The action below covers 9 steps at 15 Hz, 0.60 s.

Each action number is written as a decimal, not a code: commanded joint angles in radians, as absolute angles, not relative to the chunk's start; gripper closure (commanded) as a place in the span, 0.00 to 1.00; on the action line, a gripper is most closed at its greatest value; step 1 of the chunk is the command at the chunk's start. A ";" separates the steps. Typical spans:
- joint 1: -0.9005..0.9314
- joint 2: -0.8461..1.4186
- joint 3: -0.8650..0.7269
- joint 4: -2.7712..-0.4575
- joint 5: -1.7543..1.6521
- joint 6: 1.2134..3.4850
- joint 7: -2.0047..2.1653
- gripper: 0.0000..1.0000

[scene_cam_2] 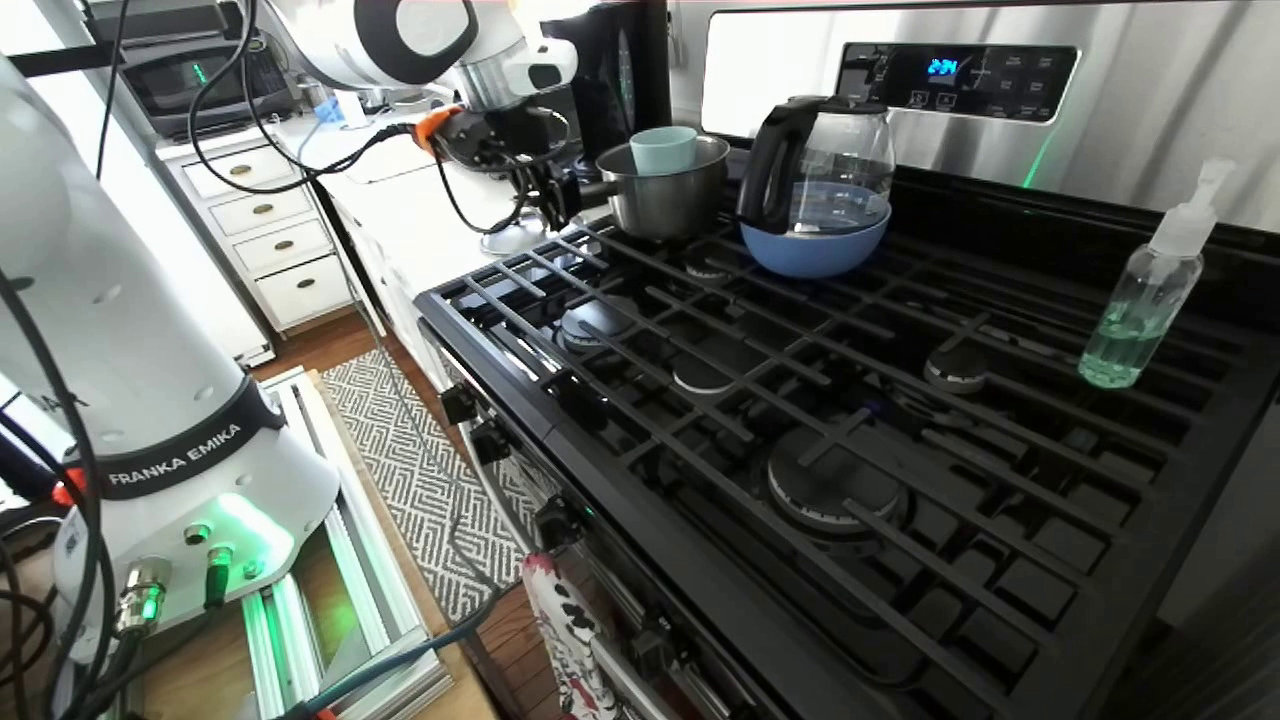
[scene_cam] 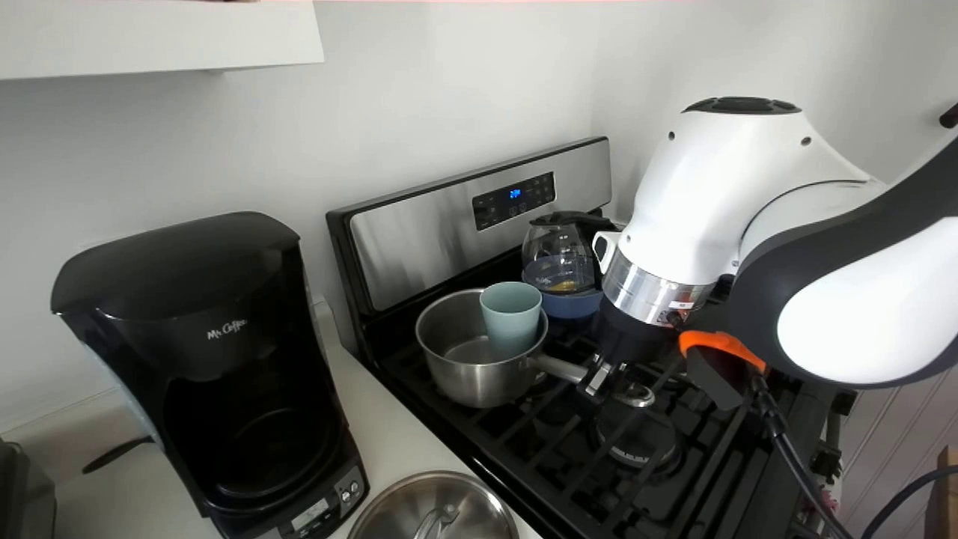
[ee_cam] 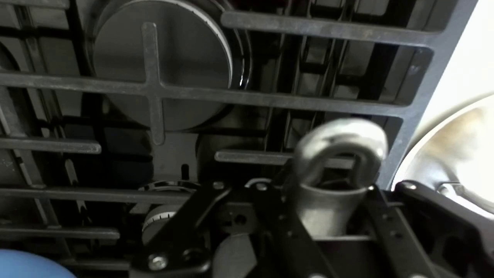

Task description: Pick up the silver pot and put it on the bottom right cooker of the stove

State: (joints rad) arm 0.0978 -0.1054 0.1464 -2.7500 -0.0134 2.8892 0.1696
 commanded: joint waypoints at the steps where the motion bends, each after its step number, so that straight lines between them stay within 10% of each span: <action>1: 0.077 -0.093 0.157 -2.750 -0.106 3.020 0.176 0.97; 9: -0.099 -0.047 0.167 -2.759 -0.407 3.346 0.235 0.97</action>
